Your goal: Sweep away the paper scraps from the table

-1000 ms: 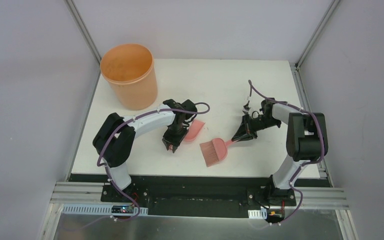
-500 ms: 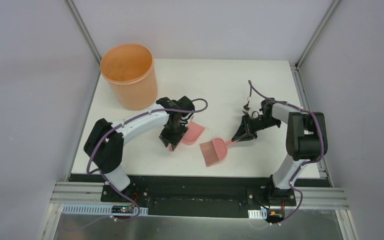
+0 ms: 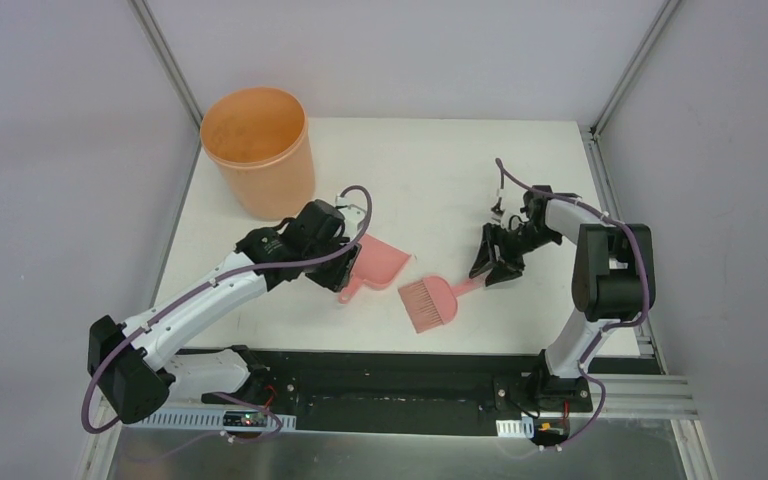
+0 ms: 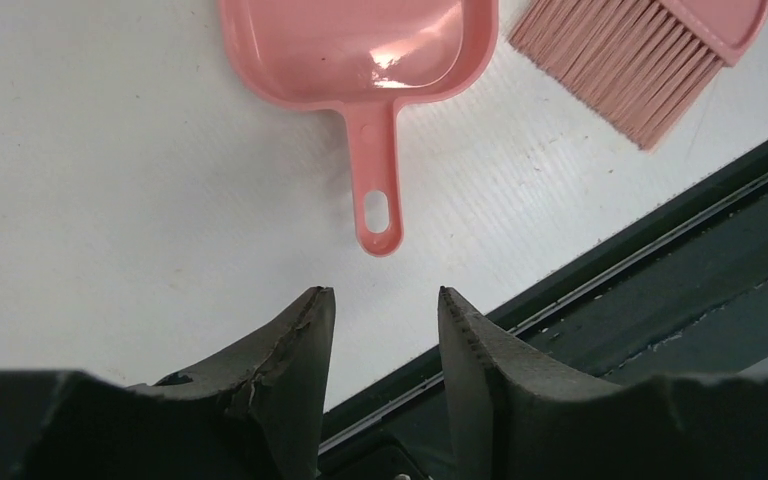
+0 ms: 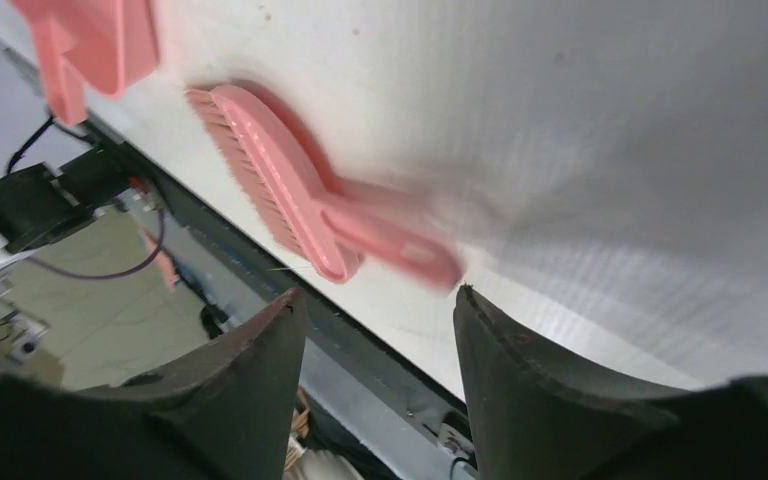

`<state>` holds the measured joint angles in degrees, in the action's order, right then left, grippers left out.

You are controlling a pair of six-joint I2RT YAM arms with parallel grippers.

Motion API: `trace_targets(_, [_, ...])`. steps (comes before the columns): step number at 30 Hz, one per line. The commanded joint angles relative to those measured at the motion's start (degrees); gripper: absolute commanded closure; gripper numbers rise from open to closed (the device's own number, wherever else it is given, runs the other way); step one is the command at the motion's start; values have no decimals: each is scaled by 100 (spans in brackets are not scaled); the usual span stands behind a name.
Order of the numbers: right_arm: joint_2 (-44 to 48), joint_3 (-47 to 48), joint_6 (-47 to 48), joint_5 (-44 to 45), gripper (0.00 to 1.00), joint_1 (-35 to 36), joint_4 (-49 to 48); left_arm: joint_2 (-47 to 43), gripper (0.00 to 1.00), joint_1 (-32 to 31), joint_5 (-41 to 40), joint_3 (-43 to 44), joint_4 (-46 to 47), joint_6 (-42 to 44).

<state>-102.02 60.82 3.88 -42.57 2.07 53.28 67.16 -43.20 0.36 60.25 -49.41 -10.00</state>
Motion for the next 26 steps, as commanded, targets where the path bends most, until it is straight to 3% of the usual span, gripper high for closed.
trace_targets(1, [427, 387, 204, 1072, 41, -19, 226, -496, 56, -48, -366, -422, 910, 199])
trace_targets(5, [1226, 364, 283, 1632, 39, -25, 23, -506, 55, -47, -859, -392, 814, 91])
trace_targets(6, [1553, 301, 284, 1911, 38, -30, -163, -502, 51, -36, -978, -391, 787, 57])
trace_targets(8, [2360, 7, 304, 2395, 37, -38, -749, -493, 33, 56, -1244, -419, 756, -121])
trace_targets(9, [2798, -221, 291, 2558, 30, -42, -1142, -481, 22, 174, -1279, -437, 732, -239])
trace_targets(10, [3311, -491, 252, 2684, 10, -52, -1556, -469, 12, 312, -1242, -456, 716, -347])
trace_targets(11, [3787, -784, 179, 2725, 1, -49, -1948, -467, 3, 505, -1147, -479, 734, -440])
trace_targets(16, [5208, -1517, -519, 2636, 0, -68, -2837, -573, 1, 1411, -405, -637, 1112, -560])
trace_targets(21, [5076, -1357, -1147, 2893, 0, -196, -2626, -840, 1, 1525, -630, -777, 1228, -386])
trace_targets(26, [5125, -1463, -1179, 2383, 0, -399, -2729, -991, 3, 1525, -766, -847, 1204, -373])
